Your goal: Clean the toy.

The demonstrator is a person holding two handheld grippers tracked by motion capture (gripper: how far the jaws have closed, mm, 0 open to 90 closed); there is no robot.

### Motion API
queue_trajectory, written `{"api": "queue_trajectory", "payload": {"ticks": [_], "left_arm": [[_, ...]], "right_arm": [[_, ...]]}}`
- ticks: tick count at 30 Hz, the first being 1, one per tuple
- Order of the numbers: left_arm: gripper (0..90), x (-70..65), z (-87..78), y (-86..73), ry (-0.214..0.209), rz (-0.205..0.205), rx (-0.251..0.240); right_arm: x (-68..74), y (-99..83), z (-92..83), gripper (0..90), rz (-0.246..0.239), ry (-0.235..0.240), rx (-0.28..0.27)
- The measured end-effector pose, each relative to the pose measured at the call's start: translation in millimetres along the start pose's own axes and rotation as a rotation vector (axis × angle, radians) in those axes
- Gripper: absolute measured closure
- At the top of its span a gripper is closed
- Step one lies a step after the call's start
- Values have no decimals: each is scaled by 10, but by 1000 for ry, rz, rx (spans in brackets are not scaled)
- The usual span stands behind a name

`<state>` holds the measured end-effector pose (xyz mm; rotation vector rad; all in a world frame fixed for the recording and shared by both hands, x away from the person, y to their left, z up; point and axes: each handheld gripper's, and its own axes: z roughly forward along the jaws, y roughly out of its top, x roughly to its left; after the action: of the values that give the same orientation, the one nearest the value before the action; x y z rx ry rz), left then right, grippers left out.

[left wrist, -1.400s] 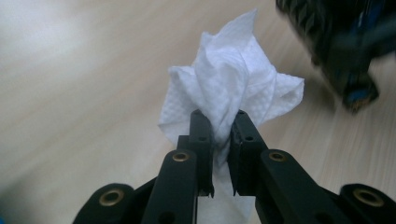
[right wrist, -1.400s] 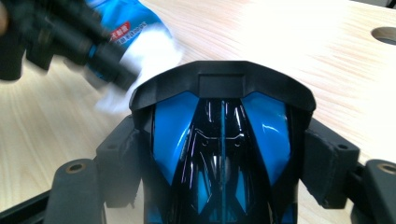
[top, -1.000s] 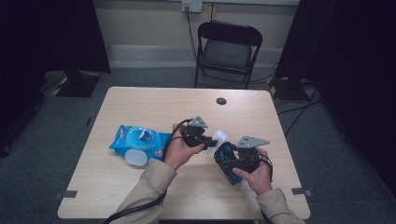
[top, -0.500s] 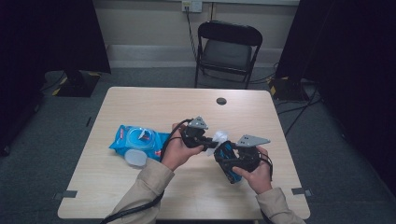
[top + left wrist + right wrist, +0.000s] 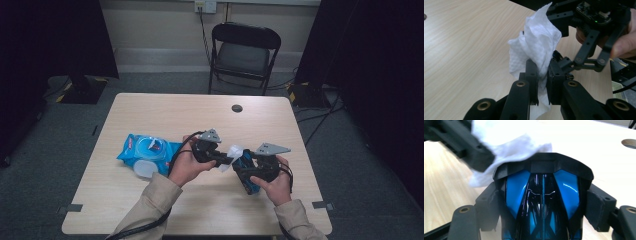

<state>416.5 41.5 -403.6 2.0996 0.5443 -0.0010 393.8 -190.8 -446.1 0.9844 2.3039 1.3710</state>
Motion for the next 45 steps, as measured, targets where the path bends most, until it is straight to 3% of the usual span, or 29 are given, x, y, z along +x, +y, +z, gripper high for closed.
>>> {"api": "queue_trajectory", "payload": {"ticks": [10,17,25,30,34,41,45], "left_arm": [[815,-16,10,-57,-37,-10,10],[814,57,-126,-54,-5,-33,-31],[813,202,-225,128,49,-70,-59],[814,256,-170,245,58,-78,-59],[814,240,-70,290,36,-82,-47],[813,184,93,307,9,-89,-36],[814,189,107,283,-4,-104,-45]], "right_arm": [[-81,-14,11,255,14,-19,-2],[-76,-3,-5,255,12,-18,-8],[-12,42,-20,255,-7,-2,-15],[30,63,-14,255,-17,14,-20],[54,77,-19,255,-25,21,-23],[90,86,-11,255,-38,33,-22],[74,76,-18,255,-36,24,-20]]}}
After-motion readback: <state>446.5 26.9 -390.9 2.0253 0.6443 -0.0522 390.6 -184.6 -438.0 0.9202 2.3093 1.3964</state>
